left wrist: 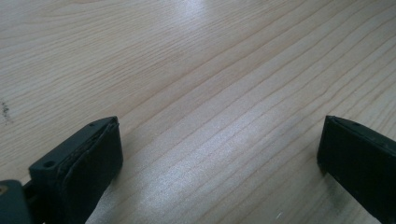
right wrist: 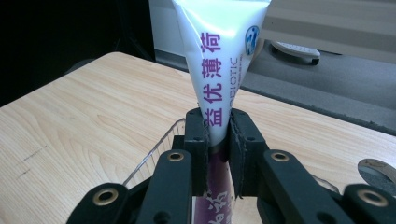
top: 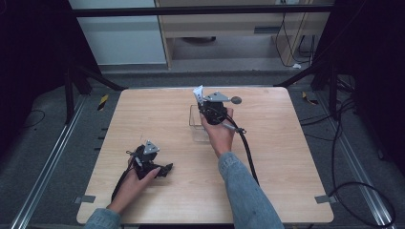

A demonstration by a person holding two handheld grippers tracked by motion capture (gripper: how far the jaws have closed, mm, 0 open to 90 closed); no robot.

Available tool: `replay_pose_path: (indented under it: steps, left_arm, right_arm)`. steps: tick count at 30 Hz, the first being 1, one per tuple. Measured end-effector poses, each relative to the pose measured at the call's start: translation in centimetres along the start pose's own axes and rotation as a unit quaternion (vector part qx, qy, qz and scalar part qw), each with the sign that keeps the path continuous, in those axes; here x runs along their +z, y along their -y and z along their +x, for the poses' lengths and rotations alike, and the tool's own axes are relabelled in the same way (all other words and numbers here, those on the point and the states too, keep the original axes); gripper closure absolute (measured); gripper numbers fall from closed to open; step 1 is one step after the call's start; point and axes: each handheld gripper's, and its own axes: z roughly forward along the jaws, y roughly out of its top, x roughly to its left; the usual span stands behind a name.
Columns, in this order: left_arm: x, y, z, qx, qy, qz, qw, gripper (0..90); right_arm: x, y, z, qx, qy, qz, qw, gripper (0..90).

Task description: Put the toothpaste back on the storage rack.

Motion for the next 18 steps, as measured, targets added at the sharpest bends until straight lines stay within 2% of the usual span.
replay_pose_path:
  steps: [18]
  left_arm:
    - [0.00, 0.00, 0.00, 0.000, 0.000, 0.000, 1.0000, 0.0]
  right_arm:
    - [0.26, 0.67, 0.46, -0.006, -0.005, 0.013, 0.9999, 78.8]
